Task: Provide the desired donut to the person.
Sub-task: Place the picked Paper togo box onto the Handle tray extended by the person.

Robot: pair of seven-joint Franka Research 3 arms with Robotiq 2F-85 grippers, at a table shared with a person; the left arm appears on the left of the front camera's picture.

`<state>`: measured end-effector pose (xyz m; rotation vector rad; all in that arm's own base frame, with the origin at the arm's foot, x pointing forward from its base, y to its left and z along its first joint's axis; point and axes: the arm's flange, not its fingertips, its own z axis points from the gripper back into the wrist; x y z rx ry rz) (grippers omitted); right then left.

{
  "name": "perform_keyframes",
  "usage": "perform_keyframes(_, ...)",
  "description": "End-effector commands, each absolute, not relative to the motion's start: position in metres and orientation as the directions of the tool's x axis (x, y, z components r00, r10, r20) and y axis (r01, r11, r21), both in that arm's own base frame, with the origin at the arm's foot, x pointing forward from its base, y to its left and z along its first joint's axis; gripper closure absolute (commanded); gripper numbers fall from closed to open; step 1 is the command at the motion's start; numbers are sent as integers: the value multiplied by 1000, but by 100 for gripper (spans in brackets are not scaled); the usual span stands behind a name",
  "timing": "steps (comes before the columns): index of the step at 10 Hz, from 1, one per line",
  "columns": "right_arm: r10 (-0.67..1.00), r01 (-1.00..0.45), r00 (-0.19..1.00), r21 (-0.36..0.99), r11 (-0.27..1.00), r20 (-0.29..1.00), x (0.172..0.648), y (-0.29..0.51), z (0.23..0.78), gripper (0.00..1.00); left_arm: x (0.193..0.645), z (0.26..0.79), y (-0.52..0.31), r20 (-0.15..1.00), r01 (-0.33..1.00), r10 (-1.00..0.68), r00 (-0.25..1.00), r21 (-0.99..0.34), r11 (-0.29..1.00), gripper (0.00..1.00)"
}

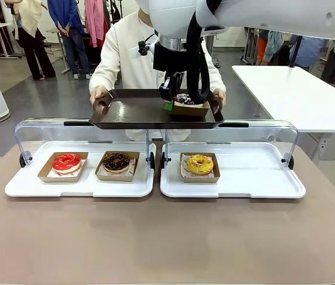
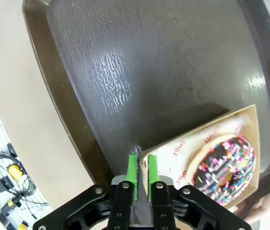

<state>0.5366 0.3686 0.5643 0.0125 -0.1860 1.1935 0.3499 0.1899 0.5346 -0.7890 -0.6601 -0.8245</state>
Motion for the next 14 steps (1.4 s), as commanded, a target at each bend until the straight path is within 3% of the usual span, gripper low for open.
perform_keyframes(1,919,-925,353,-87,371,174,531,366,565,15,350,536,190,780,838,-370,505,-338,429,0)
perform_keyframes(2,919,-923,354,-91,373,175,532,366,567,0,350,536,190,780,838,-370,505,-338,429,0)
perform_keyframes(5,923,-928,344,-86,362,172,530,367,566,3,350,536,190,780,838,-370,505,-338,429,0)
perform_keyframes(12,935,-940,316,-83,331,159,524,368,566,0,350,536,190,780,838,-370,505,-338,429,0)
perform_keyframes(14,954,-952,280,-94,290,103,485,339,599,0,350,536,190,780,838,-370,505,-338,429,0)
